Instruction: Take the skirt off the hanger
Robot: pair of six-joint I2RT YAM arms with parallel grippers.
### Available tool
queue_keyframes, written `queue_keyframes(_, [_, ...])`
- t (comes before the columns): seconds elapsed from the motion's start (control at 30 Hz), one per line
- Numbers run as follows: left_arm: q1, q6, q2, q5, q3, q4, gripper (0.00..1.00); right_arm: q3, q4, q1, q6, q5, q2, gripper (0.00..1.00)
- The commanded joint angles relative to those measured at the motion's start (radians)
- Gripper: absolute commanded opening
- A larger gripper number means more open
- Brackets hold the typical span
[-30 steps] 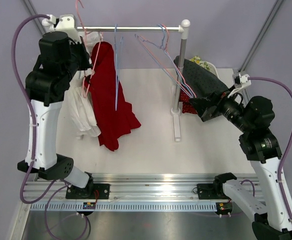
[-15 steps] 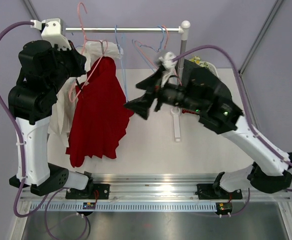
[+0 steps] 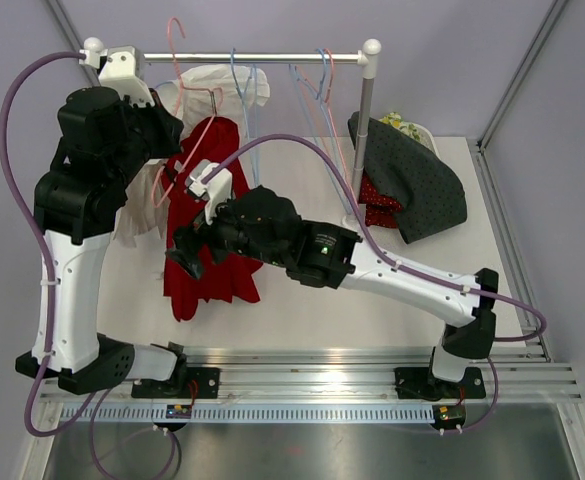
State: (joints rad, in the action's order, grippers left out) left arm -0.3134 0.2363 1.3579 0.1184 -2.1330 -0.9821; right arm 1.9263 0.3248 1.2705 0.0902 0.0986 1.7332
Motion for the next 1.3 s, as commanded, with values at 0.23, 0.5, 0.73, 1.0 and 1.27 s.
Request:
queue_keyframes(0.23, [-0.006,0.066,-0.069,-0.083,-0.011,0.171,0.0,0.12,-0.181,0.024,0.003,0.332,0.173,0.88])
queue_keyframes(0.5, [-0.006,0.055,-0.117,-0.077,0.07,0.198,0.0,0.145,-0.205,0.038,-0.036,0.395,0.207,0.0])
queue_keyframes(0.73, [-0.006,0.061,-0.178,-0.051,0.218,0.27,0.0,0.117,-0.217,0.099,-0.118,0.457,0.1,0.0])
queue_keyframes(1.0, [-0.009,0.083,-0.229,0.01,0.37,0.35,0.0,0.35,-0.106,0.23,-0.217,0.49,0.1,0.0])
queue_keyframes(1.27, [-0.045,0.103,-0.234,0.091,0.41,0.388,0.0,0.568,-0.033,0.363,-0.276,0.524,0.19,0.0])
